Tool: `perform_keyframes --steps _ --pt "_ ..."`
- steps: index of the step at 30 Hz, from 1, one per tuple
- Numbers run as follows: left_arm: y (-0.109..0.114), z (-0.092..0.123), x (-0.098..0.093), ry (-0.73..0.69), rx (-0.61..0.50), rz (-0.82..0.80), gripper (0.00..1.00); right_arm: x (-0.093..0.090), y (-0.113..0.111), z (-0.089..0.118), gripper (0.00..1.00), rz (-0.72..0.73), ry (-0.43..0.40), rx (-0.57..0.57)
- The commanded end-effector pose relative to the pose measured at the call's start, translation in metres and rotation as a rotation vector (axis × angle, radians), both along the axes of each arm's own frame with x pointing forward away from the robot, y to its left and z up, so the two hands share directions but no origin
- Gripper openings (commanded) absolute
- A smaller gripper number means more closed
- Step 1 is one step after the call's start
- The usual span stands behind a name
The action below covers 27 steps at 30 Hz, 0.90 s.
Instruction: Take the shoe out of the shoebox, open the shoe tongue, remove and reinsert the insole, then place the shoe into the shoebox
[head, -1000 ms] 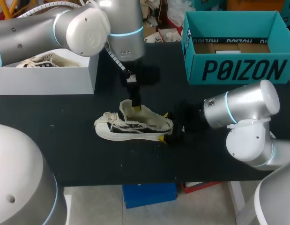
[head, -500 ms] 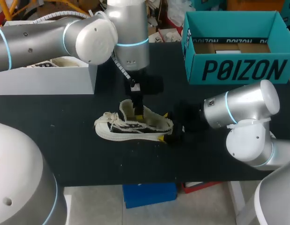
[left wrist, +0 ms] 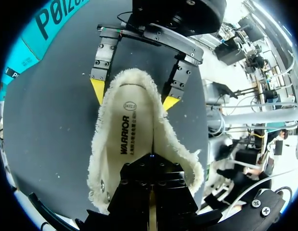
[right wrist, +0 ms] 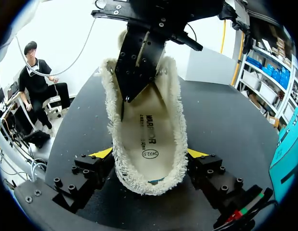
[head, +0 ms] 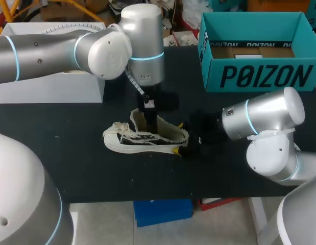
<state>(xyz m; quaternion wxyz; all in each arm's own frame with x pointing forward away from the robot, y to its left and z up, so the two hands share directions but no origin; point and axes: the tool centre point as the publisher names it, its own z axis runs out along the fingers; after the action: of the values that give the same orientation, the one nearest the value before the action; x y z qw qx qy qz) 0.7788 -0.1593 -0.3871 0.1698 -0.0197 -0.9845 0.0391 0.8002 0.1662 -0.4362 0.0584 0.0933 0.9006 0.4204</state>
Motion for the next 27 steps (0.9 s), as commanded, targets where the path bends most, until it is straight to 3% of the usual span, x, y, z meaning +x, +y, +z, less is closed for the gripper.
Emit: perform_keyframes --steps 1,27 --pt "-0.004 -0.01 -0.002 0.004 -0.001 0.0 0.0 0.0 -0.001 -0.001 0.0 -0.002 0.0 -0.001" --pt "-0.004 -0.035 -0.018 0.019 0.018 0.011 0.0 0.0 -0.001 -0.001 0.0 -0.002 0.0 -0.001"
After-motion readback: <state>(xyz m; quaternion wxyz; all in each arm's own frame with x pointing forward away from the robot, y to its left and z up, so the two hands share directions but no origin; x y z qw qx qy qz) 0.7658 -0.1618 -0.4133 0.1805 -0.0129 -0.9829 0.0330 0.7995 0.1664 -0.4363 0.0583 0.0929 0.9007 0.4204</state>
